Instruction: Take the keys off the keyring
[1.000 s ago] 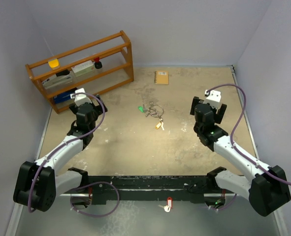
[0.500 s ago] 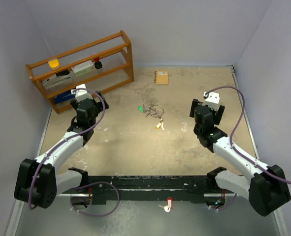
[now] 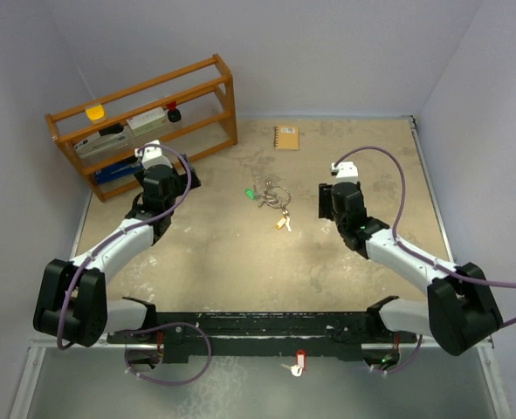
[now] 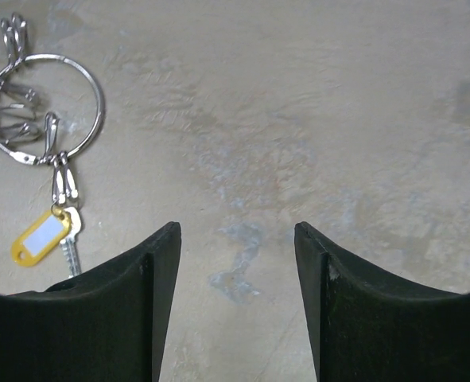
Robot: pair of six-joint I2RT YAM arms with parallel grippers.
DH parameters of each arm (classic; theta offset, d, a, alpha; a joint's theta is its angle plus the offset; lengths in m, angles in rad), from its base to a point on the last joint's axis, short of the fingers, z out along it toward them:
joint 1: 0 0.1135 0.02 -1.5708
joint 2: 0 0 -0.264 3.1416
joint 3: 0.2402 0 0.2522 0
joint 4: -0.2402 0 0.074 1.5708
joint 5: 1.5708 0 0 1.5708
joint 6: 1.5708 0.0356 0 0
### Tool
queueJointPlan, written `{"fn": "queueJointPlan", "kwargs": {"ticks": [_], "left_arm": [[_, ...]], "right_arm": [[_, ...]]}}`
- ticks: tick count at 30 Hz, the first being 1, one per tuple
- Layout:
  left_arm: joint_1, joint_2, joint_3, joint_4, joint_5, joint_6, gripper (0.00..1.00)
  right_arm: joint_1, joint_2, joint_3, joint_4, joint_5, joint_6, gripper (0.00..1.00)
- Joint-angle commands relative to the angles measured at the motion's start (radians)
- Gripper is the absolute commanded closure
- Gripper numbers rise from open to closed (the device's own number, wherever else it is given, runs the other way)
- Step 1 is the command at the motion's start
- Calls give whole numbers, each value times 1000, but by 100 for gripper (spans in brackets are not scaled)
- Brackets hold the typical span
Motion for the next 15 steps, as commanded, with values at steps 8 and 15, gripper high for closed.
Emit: {"fn": "queueJointPlan", "kwargs": {"ticks": [8,15], "left_arm": [[53,-127,-48,36,-52,-69,11],[62,-140,-39,26,-21,-67,15]], "right_arm": [[111,198,129,107,-148,-37,48],[177,292,199,117,-128,-50,51]]}}
